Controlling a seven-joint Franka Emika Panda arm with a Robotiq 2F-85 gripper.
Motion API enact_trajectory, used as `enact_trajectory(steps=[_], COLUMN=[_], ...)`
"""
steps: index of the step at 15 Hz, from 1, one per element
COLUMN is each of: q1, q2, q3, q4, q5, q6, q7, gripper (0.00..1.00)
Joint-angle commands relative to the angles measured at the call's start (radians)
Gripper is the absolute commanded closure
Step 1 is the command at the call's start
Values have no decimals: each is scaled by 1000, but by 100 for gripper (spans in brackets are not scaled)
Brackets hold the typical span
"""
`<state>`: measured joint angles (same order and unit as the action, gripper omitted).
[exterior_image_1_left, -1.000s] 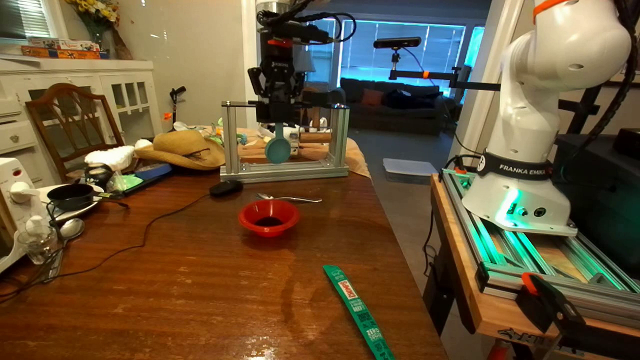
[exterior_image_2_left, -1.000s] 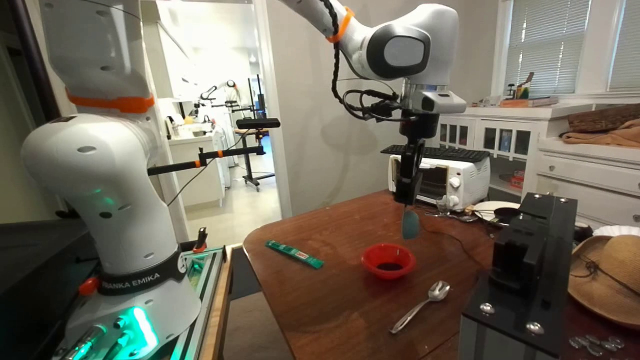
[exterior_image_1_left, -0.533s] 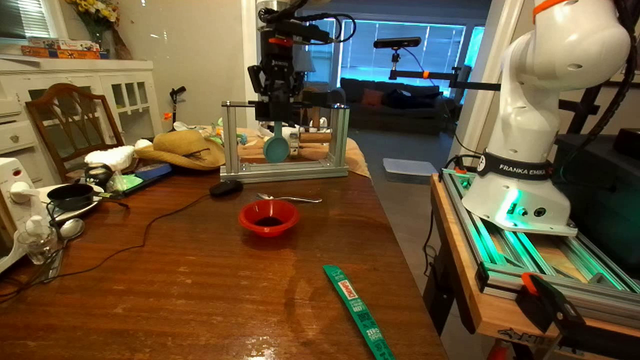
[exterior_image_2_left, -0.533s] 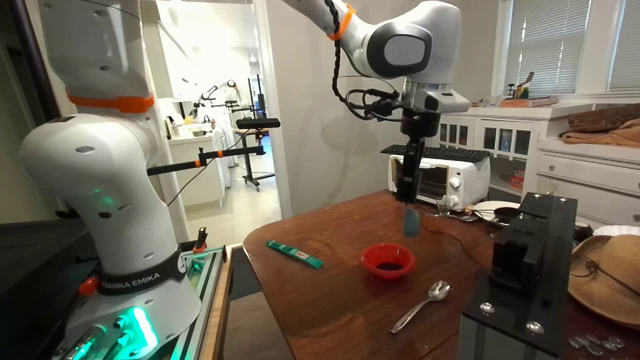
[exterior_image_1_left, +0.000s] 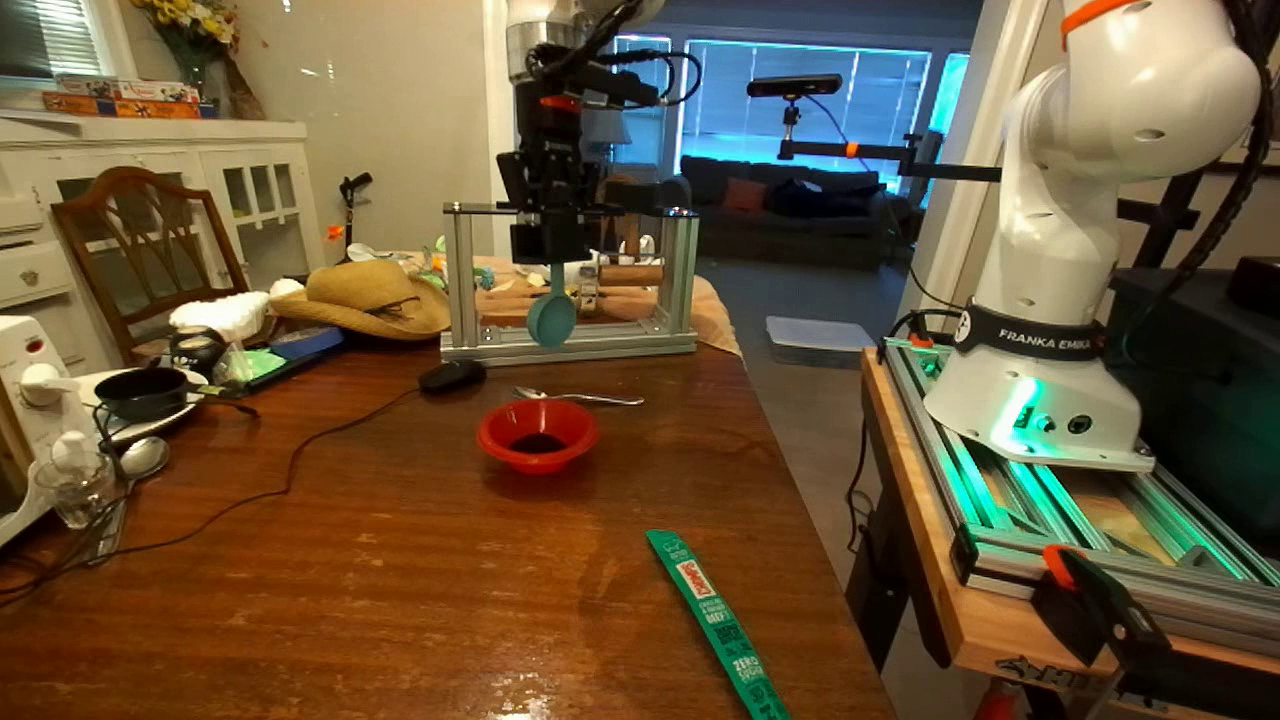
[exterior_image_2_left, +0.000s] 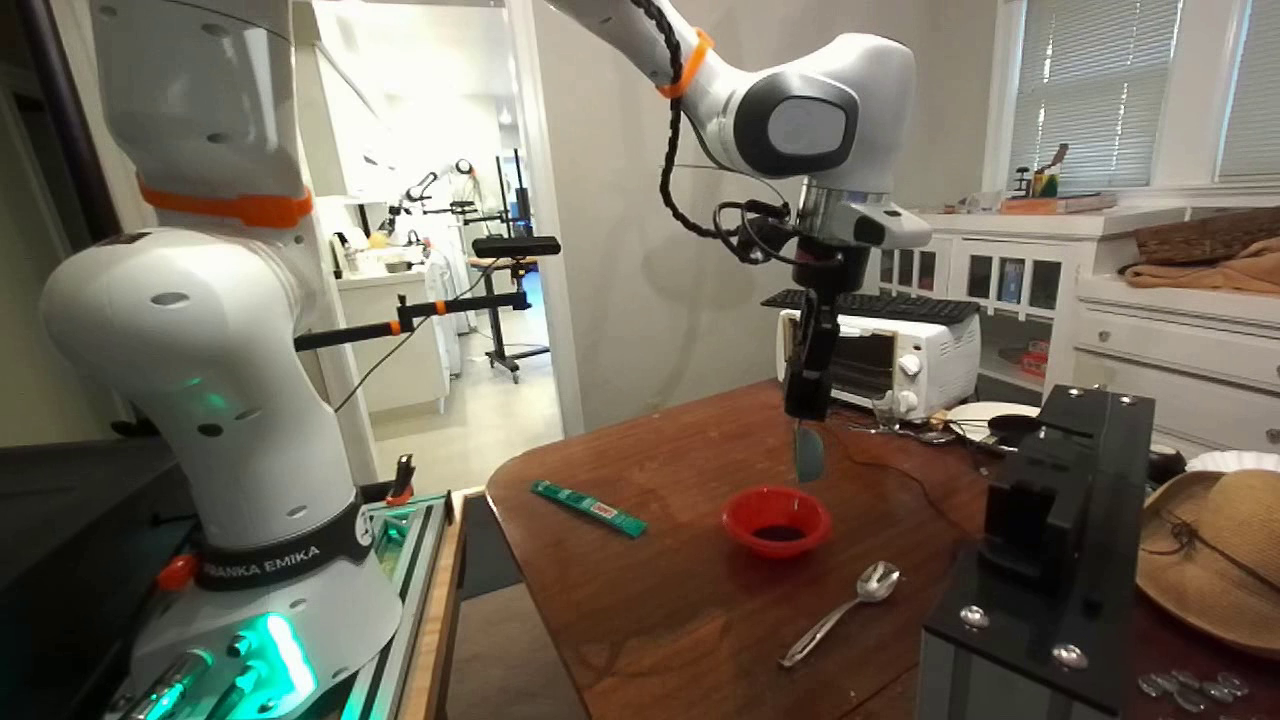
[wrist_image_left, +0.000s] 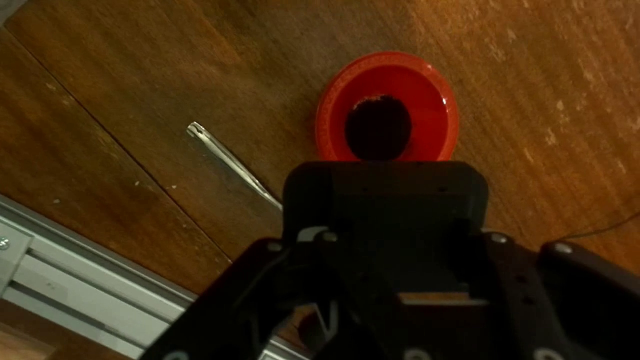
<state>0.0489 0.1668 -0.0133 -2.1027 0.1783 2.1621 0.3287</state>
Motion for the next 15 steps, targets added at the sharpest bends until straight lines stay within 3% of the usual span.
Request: enact_trajectory(steps=[1, 5, 7, 8, 11, 12, 15], q1=[-15, -26, -39, -21, -27, -28, -8], q2=[37, 70, 85, 79, 93, 93, 113], q3=[26, 57, 76, 59, 71, 71, 69], q4=[-20, -39, -35, -27, -28, -28, -31], q5=[35, 125, 178, 122, 147, 147, 111], q6=[60, 145, 98, 116, 115, 115, 162], q7=[-163, -308, -385, -309, -351, -353, -309], gripper=[77, 77, 77, 52, 52, 77, 77])
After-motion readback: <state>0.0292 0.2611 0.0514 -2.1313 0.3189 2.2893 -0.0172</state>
